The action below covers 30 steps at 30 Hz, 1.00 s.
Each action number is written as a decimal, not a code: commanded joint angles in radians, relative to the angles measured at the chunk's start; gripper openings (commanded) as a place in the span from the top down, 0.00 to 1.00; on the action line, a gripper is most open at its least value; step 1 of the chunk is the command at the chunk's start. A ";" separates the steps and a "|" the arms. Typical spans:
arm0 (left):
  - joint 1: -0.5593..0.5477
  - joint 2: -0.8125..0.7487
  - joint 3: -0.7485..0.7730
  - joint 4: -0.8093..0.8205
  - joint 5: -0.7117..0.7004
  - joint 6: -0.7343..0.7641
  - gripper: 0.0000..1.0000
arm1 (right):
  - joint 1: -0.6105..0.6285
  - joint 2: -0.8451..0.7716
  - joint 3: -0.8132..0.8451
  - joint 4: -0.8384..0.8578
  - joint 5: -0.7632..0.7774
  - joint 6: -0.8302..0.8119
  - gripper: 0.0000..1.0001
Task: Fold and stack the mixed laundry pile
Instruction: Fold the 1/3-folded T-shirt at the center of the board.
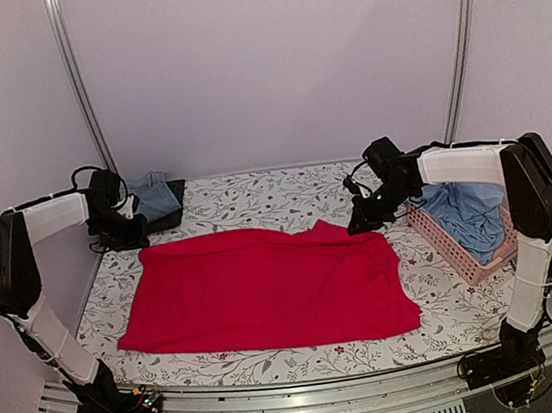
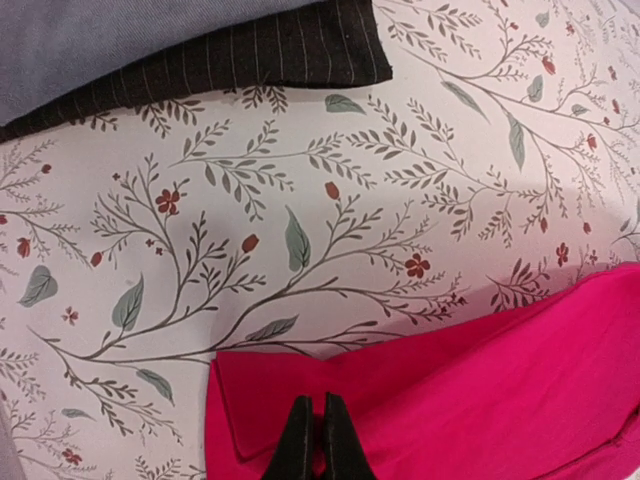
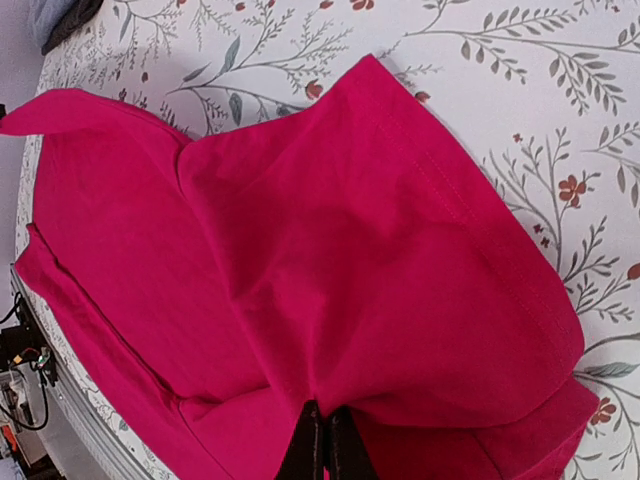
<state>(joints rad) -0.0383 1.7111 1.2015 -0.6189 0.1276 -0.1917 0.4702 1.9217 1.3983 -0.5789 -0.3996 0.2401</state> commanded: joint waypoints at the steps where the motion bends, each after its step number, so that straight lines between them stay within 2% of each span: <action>1: -0.002 -0.091 -0.086 0.010 -0.015 -0.017 1.00 | 0.024 -0.132 -0.111 0.038 0.016 0.053 1.00; 10: 0.024 -0.193 -0.238 -0.070 -0.086 -0.088 1.00 | 0.052 -0.270 -0.334 0.063 0.018 0.097 1.00; 16: 0.029 -0.143 -0.219 -0.118 -0.122 -0.147 1.00 | 0.057 -0.275 -0.413 0.115 -0.008 0.118 1.00; 18: 0.029 -0.095 -0.212 -0.134 -0.122 -0.145 0.91 | 0.060 -0.247 -0.407 0.120 -0.025 0.115 1.00; 20: 0.029 -0.089 -0.206 -0.148 -0.124 -0.150 0.68 | 0.062 -0.225 -0.383 0.105 -0.052 0.103 1.00; 21: 0.029 -0.102 -0.200 -0.152 -0.125 -0.148 0.58 | 0.062 -0.221 -0.370 0.084 -0.060 0.096 0.97; 23: 0.031 -0.144 -0.182 -0.160 -0.125 -0.147 0.44 | 0.062 -0.233 -0.349 0.045 -0.076 0.078 0.78; 24: 0.033 -0.165 -0.167 -0.162 -0.125 -0.141 0.40 | 0.061 -0.247 -0.341 0.028 -0.081 0.071 0.71; 27: 0.037 -0.193 -0.125 -0.168 -0.097 -0.111 0.39 | 0.039 -0.319 -0.332 0.007 -0.078 0.071 0.57; 30: 0.032 -0.165 -0.095 -0.139 0.032 -0.093 0.39 | -0.016 -0.333 -0.321 0.023 -0.086 0.068 0.54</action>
<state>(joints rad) -0.0101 1.5486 1.0550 -0.7799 0.0376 -0.3172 0.5076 1.6444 1.0374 -0.5476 -0.4648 0.3199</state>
